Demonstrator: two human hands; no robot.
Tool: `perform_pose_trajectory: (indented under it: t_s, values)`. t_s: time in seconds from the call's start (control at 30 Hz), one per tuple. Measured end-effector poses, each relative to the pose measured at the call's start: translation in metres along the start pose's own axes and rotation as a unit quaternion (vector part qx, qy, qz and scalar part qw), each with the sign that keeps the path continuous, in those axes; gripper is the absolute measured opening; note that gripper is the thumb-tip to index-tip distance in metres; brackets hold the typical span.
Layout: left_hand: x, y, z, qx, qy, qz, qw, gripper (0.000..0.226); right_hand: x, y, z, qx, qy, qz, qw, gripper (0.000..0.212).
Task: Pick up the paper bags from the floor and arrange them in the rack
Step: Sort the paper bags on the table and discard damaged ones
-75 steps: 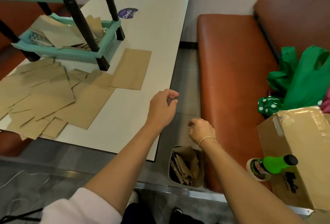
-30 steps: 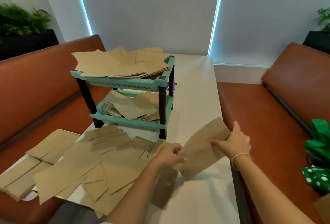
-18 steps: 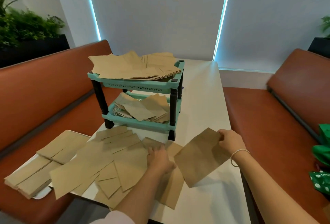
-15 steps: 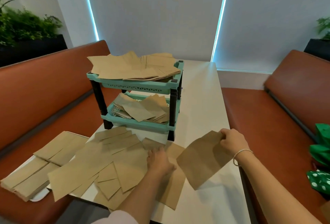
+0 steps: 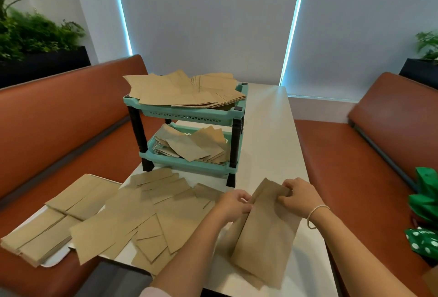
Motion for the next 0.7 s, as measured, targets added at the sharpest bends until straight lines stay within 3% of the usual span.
perform_pose_trajectory:
  t_s: [0.23,0.4,0.47,0.57,0.7]
  values:
    - [-0.017,0.013,0.006,0.010,0.089,-0.008,0.996,0.005,0.004,0.005,0.020,-0.040,-0.034,-0.019,0.998,0.030]
    - [-0.050,0.013,0.017,-0.003,0.090,-0.063,0.994,0.018,0.009,0.006,0.035,-0.064,-0.028,-0.007,0.998,0.034]
    - [-0.077,0.007,0.031,-0.023,0.039,-0.116,0.992,0.019,0.010,0.005,0.037,-0.068,-0.016,-0.006,0.998,0.034]
    - [-0.126,-0.008,0.069,-0.080,-0.151,-0.205,0.964,0.025,0.010,0.005,0.041,-0.074,0.003,-0.002,0.997,0.034]
    - [-0.166,-0.028,0.113,-0.156,-0.269,-0.222,0.924,0.042,0.012,0.004,0.043,-0.079,0.022,0.005,0.997,0.035]
Point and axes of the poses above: each hand's wrist, its own y-axis away from the middle knuckle, its own x-axis out of the palm, z = x × y, the point moved 9 cm from there along -y, towards the middle knuckle, and after that the axes turned 7 degrees about -z, right-handed, at the moved point
